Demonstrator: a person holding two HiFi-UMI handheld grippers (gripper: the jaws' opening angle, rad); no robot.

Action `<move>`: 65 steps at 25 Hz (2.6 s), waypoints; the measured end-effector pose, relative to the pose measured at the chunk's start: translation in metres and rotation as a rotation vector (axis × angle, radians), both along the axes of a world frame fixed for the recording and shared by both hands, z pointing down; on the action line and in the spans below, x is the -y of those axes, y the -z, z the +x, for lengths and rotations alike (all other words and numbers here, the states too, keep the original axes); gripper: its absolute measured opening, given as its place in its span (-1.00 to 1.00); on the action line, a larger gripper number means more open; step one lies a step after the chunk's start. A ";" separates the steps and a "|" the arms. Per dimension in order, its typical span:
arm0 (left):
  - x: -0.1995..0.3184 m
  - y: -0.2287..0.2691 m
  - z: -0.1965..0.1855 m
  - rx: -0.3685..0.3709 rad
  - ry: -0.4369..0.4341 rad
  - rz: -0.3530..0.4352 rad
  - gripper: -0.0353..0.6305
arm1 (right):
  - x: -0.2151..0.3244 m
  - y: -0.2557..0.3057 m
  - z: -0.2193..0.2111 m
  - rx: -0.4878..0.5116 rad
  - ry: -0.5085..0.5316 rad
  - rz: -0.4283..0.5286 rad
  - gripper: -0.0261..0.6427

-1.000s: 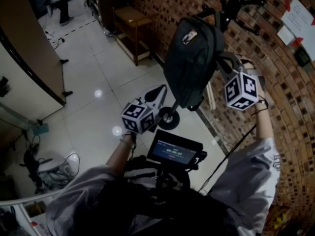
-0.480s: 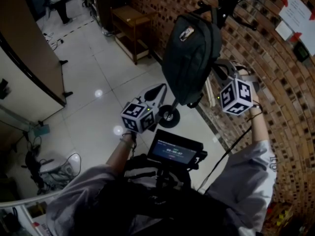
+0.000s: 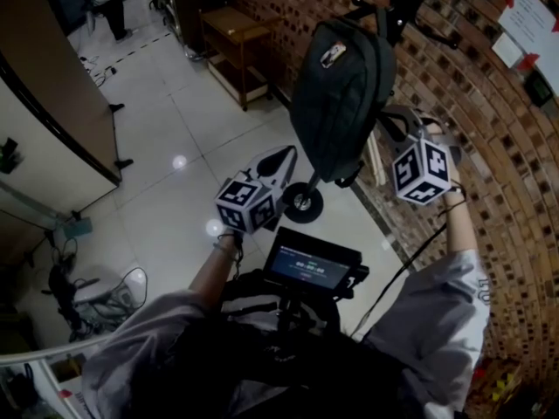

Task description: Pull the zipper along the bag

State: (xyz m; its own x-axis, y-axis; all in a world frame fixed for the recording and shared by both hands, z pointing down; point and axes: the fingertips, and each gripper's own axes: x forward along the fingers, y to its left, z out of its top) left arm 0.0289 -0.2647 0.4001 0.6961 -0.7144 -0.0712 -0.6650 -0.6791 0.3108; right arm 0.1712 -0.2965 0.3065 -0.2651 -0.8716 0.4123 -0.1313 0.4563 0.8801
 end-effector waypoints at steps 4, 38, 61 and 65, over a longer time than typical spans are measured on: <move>-0.004 -0.002 0.003 0.007 -0.012 -0.006 -0.87 | -0.003 -0.007 0.001 0.014 -0.004 -0.003 -0.85; -0.010 0.005 0.006 0.008 -0.018 -0.013 -0.87 | -0.013 -0.051 0.003 -0.013 -0.049 -0.081 -0.84; -0.012 -0.002 0.006 0.024 -0.020 -0.022 -0.87 | -0.019 -0.084 0.006 0.058 -0.086 -0.148 -0.84; -0.011 -0.002 0.003 0.015 -0.012 -0.026 -0.87 | -0.023 -0.096 0.008 0.056 -0.090 -0.170 -0.83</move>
State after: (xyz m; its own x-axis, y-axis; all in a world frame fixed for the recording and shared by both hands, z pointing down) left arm 0.0320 -0.2533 0.4025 0.7052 -0.7078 -0.0423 -0.6618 -0.6784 0.3191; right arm 0.1791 -0.2732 0.4029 -0.2158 -0.8118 0.5427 -0.2253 0.5822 0.7812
